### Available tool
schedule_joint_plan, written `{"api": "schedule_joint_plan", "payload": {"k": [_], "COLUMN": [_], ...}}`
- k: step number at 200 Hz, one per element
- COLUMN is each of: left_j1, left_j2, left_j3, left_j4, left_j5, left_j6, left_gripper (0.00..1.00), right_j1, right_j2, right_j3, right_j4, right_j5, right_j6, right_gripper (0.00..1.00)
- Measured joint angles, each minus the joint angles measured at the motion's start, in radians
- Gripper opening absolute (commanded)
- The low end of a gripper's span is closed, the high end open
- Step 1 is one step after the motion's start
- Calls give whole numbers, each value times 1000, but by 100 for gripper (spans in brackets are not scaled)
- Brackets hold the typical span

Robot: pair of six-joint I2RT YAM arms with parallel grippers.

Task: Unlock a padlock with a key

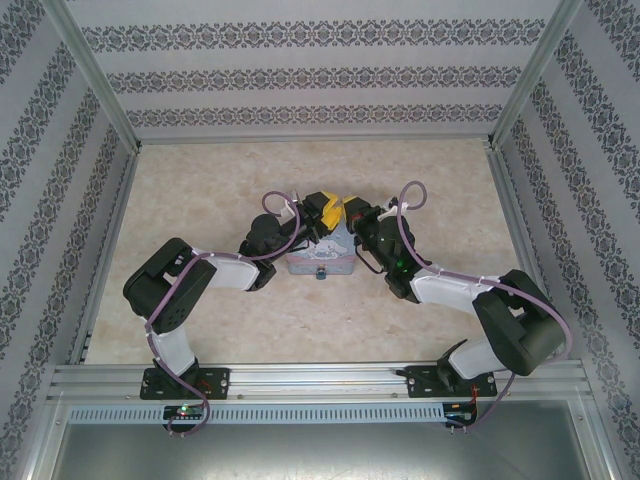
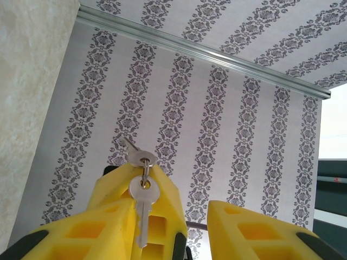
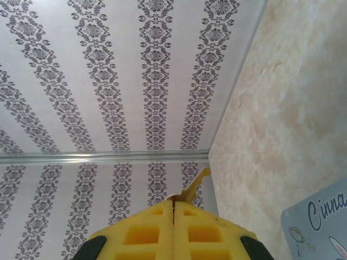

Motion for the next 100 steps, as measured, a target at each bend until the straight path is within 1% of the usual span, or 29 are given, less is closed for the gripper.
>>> {"api": "schedule_joint_plan", "payload": {"k": [60,83,100], "left_j1": [0,0,0], "left_j2": [0,0,0], "left_j3": [0,0,0], "left_j4": [2,2,2], "left_j5": [-7,-8,-8], "left_j6": [-2,-2,-2], "left_gripper": [36,36,38], "right_j1": [0,0,0], "right_j2": [0,0,0], "right_j3": [-12,-12,-12], "right_j4": [0,0,0], "right_j5": [5,6,6], "right_j6": [0,0,-1], "right_gripper": [0,0,0]}}
